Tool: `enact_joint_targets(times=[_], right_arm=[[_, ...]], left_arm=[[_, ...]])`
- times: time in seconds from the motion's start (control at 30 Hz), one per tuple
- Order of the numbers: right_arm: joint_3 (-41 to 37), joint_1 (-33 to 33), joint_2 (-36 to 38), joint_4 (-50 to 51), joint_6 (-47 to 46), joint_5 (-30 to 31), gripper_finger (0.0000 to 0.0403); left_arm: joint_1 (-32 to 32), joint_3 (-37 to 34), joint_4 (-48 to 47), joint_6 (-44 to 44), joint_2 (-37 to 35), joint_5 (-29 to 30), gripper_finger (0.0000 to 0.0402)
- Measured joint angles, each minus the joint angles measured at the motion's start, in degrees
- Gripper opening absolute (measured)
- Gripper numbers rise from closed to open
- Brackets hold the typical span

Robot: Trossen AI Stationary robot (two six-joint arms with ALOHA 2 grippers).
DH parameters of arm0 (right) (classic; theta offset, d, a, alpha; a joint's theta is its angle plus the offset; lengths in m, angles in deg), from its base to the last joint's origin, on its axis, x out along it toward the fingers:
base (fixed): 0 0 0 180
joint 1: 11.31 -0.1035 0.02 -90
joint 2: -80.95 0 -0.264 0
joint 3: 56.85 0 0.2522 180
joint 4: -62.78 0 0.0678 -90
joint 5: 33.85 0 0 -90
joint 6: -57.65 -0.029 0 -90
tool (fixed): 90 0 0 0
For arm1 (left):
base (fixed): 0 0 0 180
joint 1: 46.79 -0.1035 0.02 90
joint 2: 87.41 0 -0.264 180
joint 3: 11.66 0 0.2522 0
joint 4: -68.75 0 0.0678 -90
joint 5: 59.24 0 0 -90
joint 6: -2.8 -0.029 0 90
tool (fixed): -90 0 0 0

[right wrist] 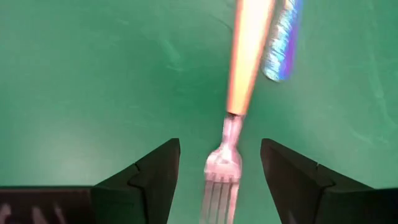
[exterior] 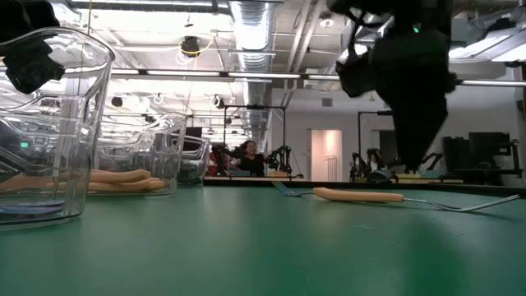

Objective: Sort silverware by color (type)
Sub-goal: Put the orange fork into the middle transparent bin

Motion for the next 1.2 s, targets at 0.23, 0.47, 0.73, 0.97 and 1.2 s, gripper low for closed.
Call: enact_joint_targets(times=[0.23, 0.47, 0.73, 0.97, 1.2], right_arm=[[-3.74, 0.79, 0.00, -2.76, -0.39, -0.02, 0.0244], [-5.12, 1.06, 0.00, -5.01, -0.37, 0.45, 0.0244], [-5.00, 1.45, -1.85, -5.69, -0.50, 3.07, 0.0244], [-4.23, 1.13, -5.58, -5.40, -0.15, -2.37, 0.0244], [-3.98, 1.22, -5.91, -2.33, -3.16, -3.42, 0.0218]], left_arm=[[0.02, 0.00, -0.02, 0.00, 0.00, -0.02, 0.0128], [0.02, 0.00, 0.00, 0.00, 0.00, 0.00, 0.0128], [0.00, 0.00, 0.00, 0.00, 0.00, 0.00, 0.0128], [0.01, -0.01, 0.08, -0.02, 0.00, 0.00, 0.0128], [0.00, -0.02, 0.13, -0.46, -0.02, -0.33, 0.0128]])
